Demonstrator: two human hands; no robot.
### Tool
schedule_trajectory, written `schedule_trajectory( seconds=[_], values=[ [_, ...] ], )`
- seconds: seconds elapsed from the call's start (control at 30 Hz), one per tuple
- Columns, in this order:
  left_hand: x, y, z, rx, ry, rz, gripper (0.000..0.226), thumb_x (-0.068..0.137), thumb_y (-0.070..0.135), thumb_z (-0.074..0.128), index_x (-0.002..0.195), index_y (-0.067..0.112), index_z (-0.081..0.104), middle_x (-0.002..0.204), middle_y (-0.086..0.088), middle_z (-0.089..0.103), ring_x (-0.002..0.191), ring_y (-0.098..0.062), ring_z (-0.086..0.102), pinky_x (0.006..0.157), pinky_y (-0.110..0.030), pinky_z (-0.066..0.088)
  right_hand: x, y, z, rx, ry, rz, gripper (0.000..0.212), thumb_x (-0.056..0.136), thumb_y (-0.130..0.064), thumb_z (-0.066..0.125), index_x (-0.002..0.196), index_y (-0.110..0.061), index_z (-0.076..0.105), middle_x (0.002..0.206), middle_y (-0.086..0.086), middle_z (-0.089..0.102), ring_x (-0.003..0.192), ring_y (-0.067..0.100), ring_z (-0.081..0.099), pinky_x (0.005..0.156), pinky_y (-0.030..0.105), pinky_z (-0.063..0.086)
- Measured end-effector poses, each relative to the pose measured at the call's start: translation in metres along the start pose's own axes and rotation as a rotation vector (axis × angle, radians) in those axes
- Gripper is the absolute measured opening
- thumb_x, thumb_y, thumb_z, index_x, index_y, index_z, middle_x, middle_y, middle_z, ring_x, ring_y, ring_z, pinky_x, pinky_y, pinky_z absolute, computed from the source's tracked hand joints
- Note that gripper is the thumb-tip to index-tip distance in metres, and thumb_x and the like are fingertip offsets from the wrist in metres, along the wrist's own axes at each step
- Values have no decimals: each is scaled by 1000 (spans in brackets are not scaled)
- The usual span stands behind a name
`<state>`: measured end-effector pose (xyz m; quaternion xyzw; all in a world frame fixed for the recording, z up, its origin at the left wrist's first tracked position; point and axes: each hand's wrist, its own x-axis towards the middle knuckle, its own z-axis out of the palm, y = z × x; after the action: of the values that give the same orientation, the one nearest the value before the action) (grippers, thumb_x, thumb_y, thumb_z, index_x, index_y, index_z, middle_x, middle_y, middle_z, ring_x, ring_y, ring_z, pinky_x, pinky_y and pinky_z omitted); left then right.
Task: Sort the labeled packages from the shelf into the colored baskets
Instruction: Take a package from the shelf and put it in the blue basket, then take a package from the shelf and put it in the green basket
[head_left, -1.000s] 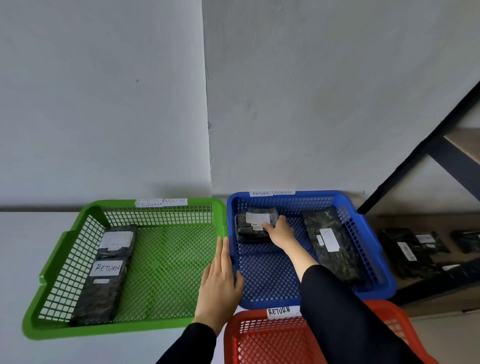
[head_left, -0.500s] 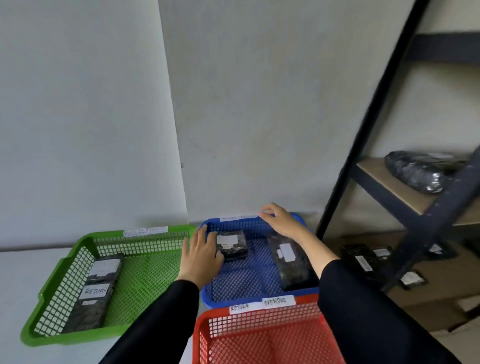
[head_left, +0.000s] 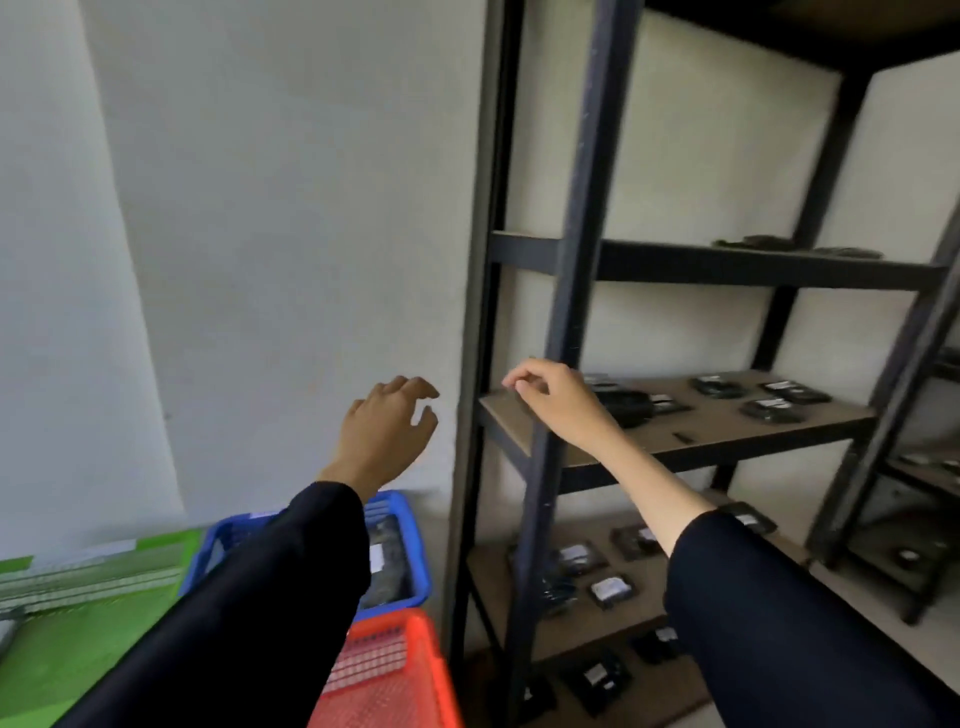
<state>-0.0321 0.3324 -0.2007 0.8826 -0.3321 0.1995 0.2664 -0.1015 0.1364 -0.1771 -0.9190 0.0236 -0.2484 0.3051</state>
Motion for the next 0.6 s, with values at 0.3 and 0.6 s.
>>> schedule_trajectory(
  seconds=[0.3, 0.6],
  values=[
    [-2, 177, 33, -113, -8, 169, 26, 91, 25, 43, 113, 24, 56, 117, 5, 60, 109, -18, 52, 92, -38, 42, -89, 57, -151, -115, 119, 1, 18, 94, -8, 48, 100, -11, 65, 107, 0, 63, 95, 8, 54, 70, 5, 37],
    [51, 266, 63, -101, 15, 326, 27, 94, 27, 42, 119, 25, 52, 122, 6, 57, 113, -16, 50, 97, -35, 41, -92, 112, -229, -158, 207, 7, 21, 95, -12, 46, 110, -17, 60, 122, -1, 53, 112, 5, 47, 91, 19, 32]
  ],
)
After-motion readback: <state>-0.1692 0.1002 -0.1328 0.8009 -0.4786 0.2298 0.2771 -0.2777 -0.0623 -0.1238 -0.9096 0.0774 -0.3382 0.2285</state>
